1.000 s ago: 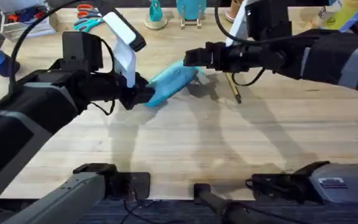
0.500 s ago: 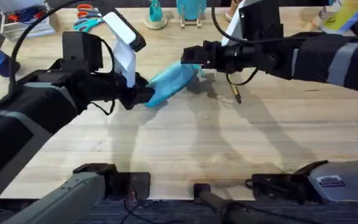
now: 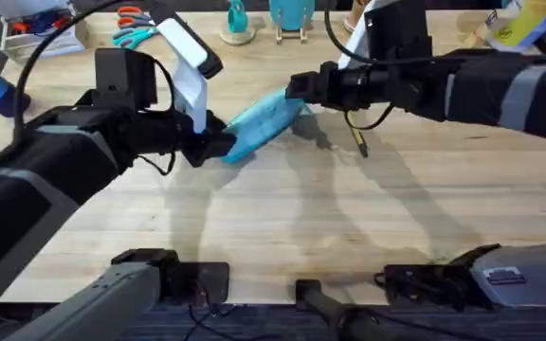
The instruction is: Unzip the bag, pick up the pens from the table one at a time and place them inside, then zip the bag closed.
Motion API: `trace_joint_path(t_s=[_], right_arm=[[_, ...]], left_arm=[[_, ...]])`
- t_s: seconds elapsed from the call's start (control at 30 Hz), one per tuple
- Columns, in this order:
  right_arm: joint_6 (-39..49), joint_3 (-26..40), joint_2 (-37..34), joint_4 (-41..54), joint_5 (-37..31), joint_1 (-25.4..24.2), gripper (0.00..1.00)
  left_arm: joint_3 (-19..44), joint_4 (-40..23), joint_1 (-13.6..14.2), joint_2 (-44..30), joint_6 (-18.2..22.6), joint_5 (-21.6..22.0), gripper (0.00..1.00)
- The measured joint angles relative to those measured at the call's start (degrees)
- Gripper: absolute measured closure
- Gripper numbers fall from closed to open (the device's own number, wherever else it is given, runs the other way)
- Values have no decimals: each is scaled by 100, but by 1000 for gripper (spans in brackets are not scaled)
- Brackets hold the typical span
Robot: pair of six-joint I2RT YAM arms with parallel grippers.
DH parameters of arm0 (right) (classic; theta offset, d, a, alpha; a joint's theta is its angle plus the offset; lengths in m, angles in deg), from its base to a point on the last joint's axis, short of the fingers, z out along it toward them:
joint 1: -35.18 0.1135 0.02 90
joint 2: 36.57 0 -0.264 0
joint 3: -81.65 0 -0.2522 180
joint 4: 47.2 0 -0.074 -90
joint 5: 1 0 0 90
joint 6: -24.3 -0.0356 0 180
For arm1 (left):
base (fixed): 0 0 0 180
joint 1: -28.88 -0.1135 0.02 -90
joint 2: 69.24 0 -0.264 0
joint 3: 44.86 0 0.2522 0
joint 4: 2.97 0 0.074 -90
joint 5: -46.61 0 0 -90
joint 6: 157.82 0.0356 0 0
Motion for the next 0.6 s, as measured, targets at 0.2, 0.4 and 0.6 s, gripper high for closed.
trace_joint_path(t_s=[0.2, 0.4, 0.6], right_arm=[[-41, 0, 0, -6, 4, 0, 907], [-106, 4, 0, -7, 9, 15, 970], [-107, 4, 0, -9, 10, 16, 970]], left_arm=[[0, 0, 2, 0, 0, -2, 959], [0, 0, 1, 0, 0, -1, 959], [0, 0, 0, 0, 0, 0, 959]])
